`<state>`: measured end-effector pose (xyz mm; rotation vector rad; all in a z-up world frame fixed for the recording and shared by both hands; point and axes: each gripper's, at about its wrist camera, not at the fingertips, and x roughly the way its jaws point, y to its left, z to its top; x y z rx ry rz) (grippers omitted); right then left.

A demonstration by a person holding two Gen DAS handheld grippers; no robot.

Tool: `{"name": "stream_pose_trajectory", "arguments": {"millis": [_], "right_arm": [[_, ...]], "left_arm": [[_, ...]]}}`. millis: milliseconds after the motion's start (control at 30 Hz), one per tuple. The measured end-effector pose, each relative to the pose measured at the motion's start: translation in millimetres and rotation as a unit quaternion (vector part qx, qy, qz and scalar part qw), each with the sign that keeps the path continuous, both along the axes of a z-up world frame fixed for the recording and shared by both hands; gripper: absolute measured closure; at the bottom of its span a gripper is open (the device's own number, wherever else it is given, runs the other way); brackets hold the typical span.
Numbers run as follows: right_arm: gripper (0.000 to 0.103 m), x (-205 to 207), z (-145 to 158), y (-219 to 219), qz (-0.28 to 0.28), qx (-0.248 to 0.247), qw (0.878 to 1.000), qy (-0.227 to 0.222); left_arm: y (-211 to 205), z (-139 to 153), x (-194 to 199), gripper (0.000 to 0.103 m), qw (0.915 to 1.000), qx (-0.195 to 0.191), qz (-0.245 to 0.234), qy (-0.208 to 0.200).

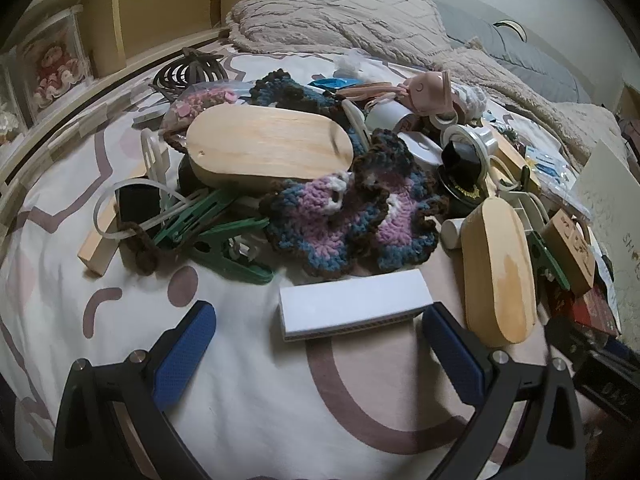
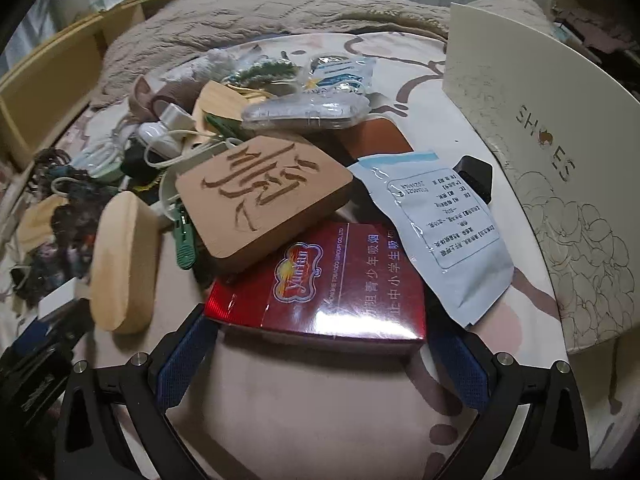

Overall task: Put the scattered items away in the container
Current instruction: 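Lower the left gripper onto the white rectangular box while the right gripper approaches the red pack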

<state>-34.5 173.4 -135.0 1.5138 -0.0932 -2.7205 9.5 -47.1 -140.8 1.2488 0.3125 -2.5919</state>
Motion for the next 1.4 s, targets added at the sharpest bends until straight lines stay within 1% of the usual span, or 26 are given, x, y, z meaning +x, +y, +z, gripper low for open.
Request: {"name": "stream_pose_trajectory", "arguments": {"millis": [100,233,400,500,633,733,867,933,1167,1233,1333,1400], "right_arm": [[0.000,1,-3,2,-0.002,-0.004,1.000,0.000],[0.000,-1,-4,7,-0.005,-0.027,1.000,-0.008],[0.000,0,-3,4,-0.012,-0.023,1.000,-0.004],[0.000,4,0,4,-0.015,-0.029,0.999,0.002],[0.011,8,5,3,-0.013,-0.028,0.999,0.008],[0.012,10,7,4,-0.011,-0.036,0.999,0.011],[0.012,11,13,7,-0.008,-0.067,0.998,0.016],[0.012,12,15,6,-0.002,-0.076,0.997,0.018],[0.012,17,21,-1,0.021,-0.087,0.996,0.021],[0.012,18,22,-2,0.024,-0.090,0.995,0.021],[0.012,20,24,-1,0.027,-0.098,0.995,0.021],[0.012,20,24,-2,0.029,-0.100,0.994,0.021]], "left_arm": [[1,0,0,0.000,1.0000,0.001,0.002,0.001],[0,1,1,0.000,1.0000,0.006,0.007,0.003],[0,1,4,0.000,0.9997,0.013,0.019,0.009],[1,2,5,0.000,0.9996,0.013,0.022,0.010],[1,3,6,0.000,0.9994,0.021,0.026,0.011],[0,4,6,0.000,0.9991,0.026,0.031,0.009],[-5,7,7,0.000,0.9980,0.050,0.036,0.012],[-6,7,8,0.000,0.9977,0.056,0.037,0.015],[4,4,5,0.000,0.9995,0.014,0.028,0.006],[3,4,3,0.000,0.9992,0.017,0.036,0.008],[-2,5,2,0.000,0.9980,0.034,0.051,0.015],[-2,5,3,0.001,0.9979,0.037,0.050,0.018]]}}
